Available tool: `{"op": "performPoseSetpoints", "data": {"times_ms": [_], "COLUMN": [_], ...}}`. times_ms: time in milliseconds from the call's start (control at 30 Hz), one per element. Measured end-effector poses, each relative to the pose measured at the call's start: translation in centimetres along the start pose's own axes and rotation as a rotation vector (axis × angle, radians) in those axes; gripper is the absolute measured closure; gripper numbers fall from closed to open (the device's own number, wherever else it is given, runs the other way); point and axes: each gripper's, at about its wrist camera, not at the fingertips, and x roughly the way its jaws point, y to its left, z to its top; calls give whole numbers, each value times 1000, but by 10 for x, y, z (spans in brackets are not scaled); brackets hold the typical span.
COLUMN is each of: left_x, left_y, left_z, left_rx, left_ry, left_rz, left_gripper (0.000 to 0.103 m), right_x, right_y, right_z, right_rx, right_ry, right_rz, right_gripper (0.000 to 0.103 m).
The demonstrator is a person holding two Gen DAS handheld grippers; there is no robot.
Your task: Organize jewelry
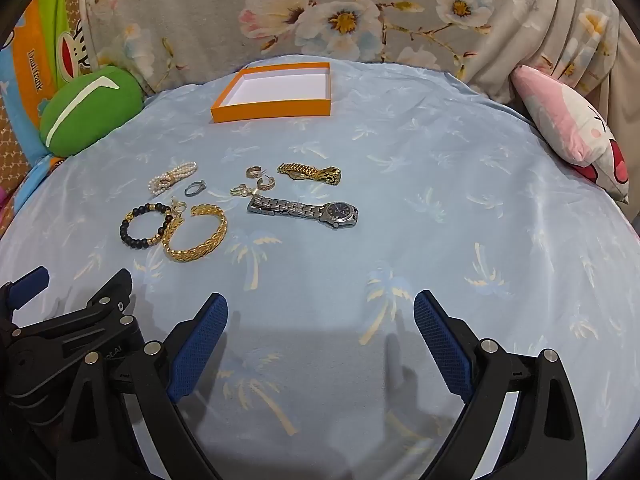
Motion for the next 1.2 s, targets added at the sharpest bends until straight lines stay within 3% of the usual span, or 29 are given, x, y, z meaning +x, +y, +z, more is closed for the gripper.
{"op": "performPoseSetpoints", "data": {"times_ms": [1200], "left_x": [1], "left_y": [-1], "left_z": [0], "left_rx": [-7], "left_ry": [11], "left_rz": [-10], "left_gripper": [6], "right_x": [1], "right_y": [0], "right_z": [0], "right_rx": [4], "right_ry": [6], "right_rz": [4], "right_gripper": [11]}}
